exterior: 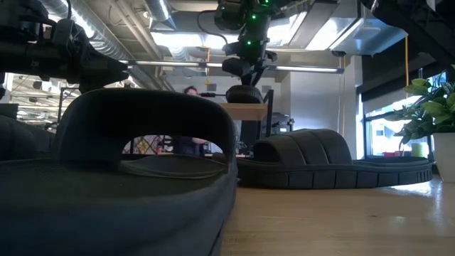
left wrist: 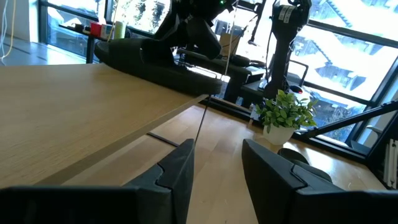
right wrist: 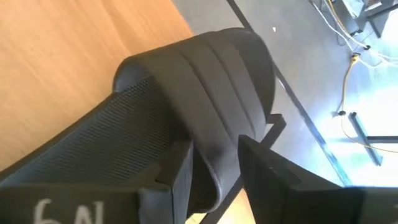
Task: Pick and place slides into the shelf
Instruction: Put the black slipper on the shelf
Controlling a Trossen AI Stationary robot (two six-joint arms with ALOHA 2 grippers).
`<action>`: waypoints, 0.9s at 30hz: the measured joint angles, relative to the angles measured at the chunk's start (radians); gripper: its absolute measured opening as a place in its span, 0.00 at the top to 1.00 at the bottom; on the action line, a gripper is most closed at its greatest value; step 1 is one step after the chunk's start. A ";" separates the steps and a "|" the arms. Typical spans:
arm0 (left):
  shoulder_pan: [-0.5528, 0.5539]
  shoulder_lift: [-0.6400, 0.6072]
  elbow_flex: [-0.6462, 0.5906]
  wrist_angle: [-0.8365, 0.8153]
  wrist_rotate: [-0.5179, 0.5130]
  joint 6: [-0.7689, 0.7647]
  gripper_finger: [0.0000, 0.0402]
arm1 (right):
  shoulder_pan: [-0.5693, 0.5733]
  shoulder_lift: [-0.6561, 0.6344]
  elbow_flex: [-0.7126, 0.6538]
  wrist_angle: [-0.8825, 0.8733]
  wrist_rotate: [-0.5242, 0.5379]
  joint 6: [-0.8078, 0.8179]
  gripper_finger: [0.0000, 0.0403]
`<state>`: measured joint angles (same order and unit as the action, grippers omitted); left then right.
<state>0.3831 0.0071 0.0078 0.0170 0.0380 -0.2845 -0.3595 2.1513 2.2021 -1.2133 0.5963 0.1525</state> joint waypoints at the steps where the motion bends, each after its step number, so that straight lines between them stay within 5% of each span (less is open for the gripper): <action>1: 0.000 0.000 0.000 0.000 0.000 0.000 0.68 | 0.002 0.000 0.000 0.000 -0.005 0.000 0.68; 16: 0.000 0.000 0.000 0.000 0.000 0.000 0.68 | 0.035 -0.002 0.000 -0.024 -0.012 -0.004 0.68; 27: 0.000 0.000 0.000 0.000 0.000 0.000 0.68 | 0.101 -0.004 0.150 -0.111 -0.015 -0.005 0.68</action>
<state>0.3830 0.0071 0.0078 0.0174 0.0381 -0.2847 -0.2581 2.1471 2.3519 -1.3247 0.5816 0.1478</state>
